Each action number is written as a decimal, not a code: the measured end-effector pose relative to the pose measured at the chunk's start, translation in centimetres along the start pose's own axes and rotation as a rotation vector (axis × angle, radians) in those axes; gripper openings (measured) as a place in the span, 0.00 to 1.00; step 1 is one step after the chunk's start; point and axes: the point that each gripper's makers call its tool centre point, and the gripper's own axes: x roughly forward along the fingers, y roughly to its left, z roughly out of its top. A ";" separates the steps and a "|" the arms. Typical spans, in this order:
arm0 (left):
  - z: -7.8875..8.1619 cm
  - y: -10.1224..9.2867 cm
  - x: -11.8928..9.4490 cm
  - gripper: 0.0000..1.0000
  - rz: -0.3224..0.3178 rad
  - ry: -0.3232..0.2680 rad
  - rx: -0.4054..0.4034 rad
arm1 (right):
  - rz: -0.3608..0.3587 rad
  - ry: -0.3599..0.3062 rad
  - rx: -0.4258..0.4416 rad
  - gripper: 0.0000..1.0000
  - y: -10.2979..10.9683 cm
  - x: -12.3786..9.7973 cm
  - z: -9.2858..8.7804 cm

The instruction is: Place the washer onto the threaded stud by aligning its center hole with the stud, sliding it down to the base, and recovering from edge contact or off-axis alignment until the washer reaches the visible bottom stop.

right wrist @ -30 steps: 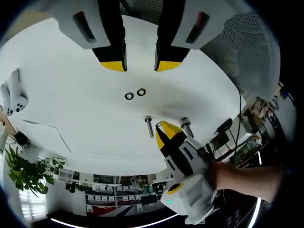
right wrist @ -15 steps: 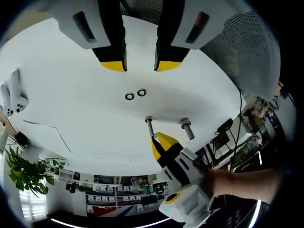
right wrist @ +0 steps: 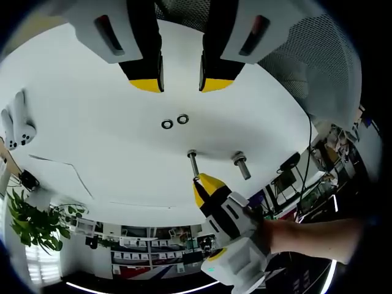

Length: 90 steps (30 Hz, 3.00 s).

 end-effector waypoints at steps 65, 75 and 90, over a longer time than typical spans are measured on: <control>-4.0 0.0 4.1 0.18 -0.079 0.118 -0.103 | 0.009 0.015 0.001 0.26 0.2 0.1 -0.2; -3.6 0.0 2.6 0.20 -0.050 0.060 -0.173 | 0.007 0.028 -0.008 0.26 0.2 0.1 -0.4; -3.2 -2.4 0.3 0.21 -0.041 -0.018 -0.257 | 0.008 0.030 -0.011 0.26 0.2 0.1 -0.4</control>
